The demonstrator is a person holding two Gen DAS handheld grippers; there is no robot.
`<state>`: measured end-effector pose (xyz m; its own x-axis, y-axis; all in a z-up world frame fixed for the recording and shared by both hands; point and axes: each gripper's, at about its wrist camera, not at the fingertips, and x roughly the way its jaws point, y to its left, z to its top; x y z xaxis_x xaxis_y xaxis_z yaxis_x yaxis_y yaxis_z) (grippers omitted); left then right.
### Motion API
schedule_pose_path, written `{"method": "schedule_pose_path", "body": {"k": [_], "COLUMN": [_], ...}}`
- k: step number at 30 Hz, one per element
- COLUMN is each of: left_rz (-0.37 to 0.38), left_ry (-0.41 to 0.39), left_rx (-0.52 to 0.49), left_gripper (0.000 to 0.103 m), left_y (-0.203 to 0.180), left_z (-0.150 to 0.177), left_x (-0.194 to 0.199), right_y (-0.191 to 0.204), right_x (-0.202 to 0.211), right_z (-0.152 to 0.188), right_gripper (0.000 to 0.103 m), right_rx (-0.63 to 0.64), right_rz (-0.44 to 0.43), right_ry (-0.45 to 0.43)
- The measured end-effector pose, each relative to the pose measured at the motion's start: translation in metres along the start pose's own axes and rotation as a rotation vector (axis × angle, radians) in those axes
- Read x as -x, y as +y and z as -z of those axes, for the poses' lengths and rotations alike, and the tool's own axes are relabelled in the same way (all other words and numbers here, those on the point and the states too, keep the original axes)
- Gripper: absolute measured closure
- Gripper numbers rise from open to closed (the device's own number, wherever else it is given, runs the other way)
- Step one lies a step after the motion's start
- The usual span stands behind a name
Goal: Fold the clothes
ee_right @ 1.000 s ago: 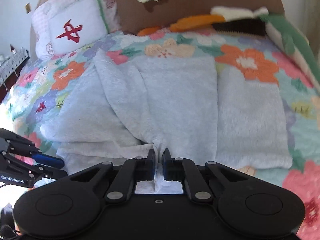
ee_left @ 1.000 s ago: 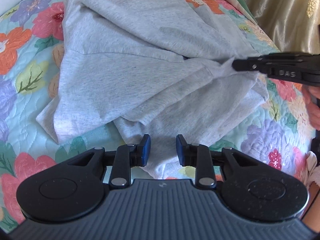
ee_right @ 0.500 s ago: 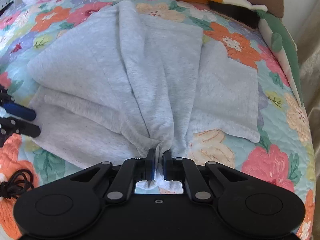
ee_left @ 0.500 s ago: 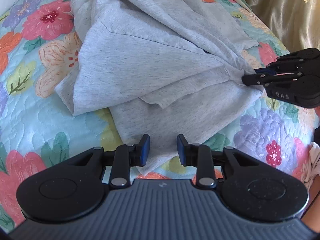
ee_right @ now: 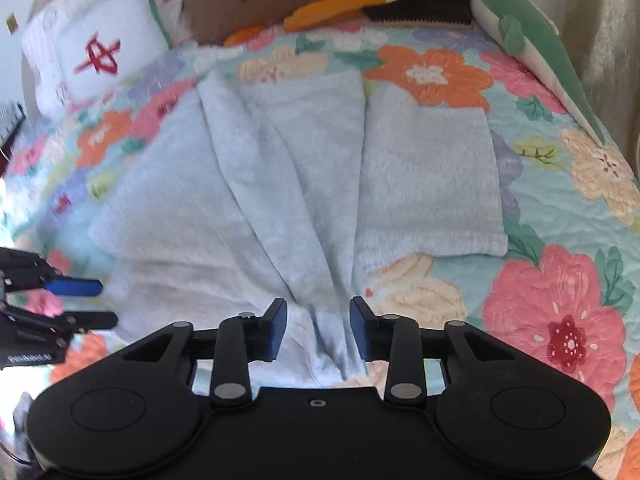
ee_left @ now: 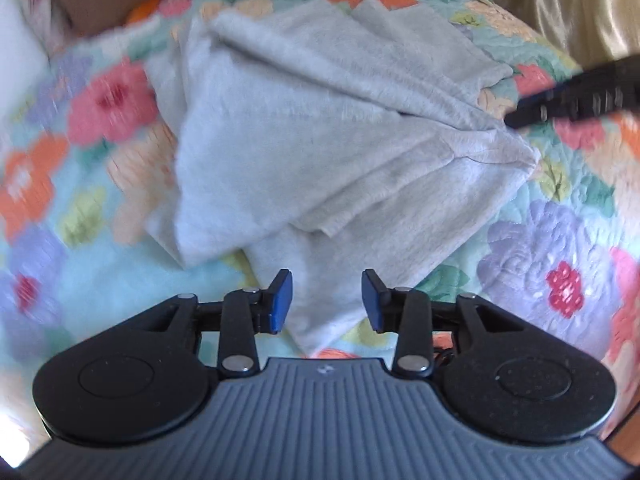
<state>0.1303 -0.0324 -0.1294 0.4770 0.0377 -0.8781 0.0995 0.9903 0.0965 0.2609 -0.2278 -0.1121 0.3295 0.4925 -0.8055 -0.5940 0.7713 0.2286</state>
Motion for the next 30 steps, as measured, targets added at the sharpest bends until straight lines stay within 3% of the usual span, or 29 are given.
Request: {"method": "schedule_pose_path", "body": {"k": [2, 4, 6, 8, 10, 11, 14, 17, 22, 25, 27, 30], "left_rz": [-0.015, 0.028, 0.102, 0.096, 0.091, 0.088, 0.079, 0.076, 0.136, 0.179, 0.195, 0.240], "left_ry": [-0.020, -0.036, -0.056, -0.080, -0.103, -0.115, -0.151, -0.179, -0.157, -0.151, -0.138, -0.113], "left_rx": [-0.142, -0.157, -0.085, -0.042, 0.001, 0.023, 0.087, 0.152, 0.242, 0.258, 0.259, 0.290], "left_gripper": [0.059, 0.059, 0.059, 0.059, 0.059, 0.059, 0.059, 0.059, 0.062, 0.062, 0.062, 0.062], "left_y": [-0.011, -0.008, 0.005, 0.016, 0.027, 0.032, 0.048, 0.064, 0.084, 0.086, 0.084, 0.086], "left_z": [-0.013, -0.031, -0.051, -0.065, -0.078, -0.085, -0.106, -0.124, -0.124, -0.122, -0.122, -0.124], "left_x": [0.018, 0.031, 0.035, 0.026, 0.017, 0.012, -0.001, -0.016, -0.049, -0.056, -0.062, -0.075], "right_y": [-0.005, -0.005, -0.003, 0.004, 0.010, 0.012, 0.025, 0.032, 0.007, -0.002, -0.003, -0.008], "right_x": [0.012, 0.015, 0.013, 0.007, -0.004, -0.008, -0.020, -0.042, -0.090, -0.102, -0.107, -0.123], "right_z": [-0.005, -0.010, -0.016, -0.023, -0.037, -0.045, -0.066, -0.083, -0.092, -0.083, -0.082, -0.087], "right_gripper": [0.058, 0.058, 0.059, 0.062, 0.079, 0.080, 0.080, 0.075, 0.073, 0.072, 0.068, 0.065], "right_rx": [-0.050, -0.077, -0.084, -0.059, -0.024, -0.032, 0.002, 0.073, -0.006, -0.047, -0.038, -0.081], "right_rz": [-0.087, -0.151, -0.201, -0.191, -0.174, -0.171, -0.175, -0.102, -0.066, -0.124, -0.102, -0.177], "right_ry": [-0.069, -0.109, -0.137, -0.150, -0.133, -0.107, -0.069, -0.057, 0.011, 0.024, 0.005, 0.019]}}
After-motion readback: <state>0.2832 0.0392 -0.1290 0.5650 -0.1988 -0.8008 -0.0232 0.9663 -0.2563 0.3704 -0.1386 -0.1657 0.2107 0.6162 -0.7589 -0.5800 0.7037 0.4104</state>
